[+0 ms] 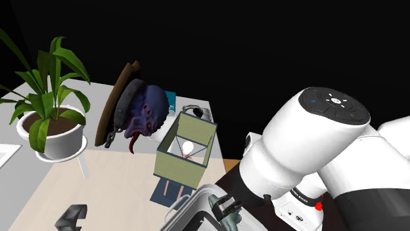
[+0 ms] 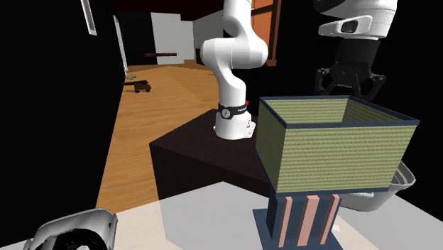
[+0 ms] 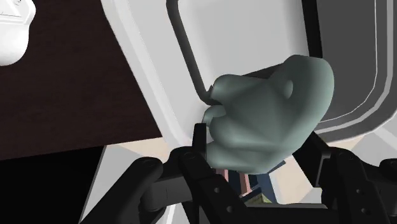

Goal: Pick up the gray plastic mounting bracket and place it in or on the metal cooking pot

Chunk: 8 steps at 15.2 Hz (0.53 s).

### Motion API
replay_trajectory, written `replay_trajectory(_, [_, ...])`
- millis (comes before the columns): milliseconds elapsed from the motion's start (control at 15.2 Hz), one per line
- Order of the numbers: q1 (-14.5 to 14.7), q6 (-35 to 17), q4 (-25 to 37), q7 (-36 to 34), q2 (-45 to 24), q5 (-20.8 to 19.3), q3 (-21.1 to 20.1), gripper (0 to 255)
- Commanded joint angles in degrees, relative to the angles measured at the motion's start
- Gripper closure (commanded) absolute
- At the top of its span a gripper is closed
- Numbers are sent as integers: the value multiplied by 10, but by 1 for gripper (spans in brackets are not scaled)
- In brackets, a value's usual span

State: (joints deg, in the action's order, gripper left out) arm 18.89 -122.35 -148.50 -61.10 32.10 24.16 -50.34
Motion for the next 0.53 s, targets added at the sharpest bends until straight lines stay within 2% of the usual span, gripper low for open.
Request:
replay_trajectory(0, [6, 5, 16, -32, -6, 6, -25, 255])
replay_trajectory(198, [5, 10, 48, -81, -23, 8, -69, 255])
replay_trajectory(462, [-8, -28, 32, -87, -45, 7, -94, 255])
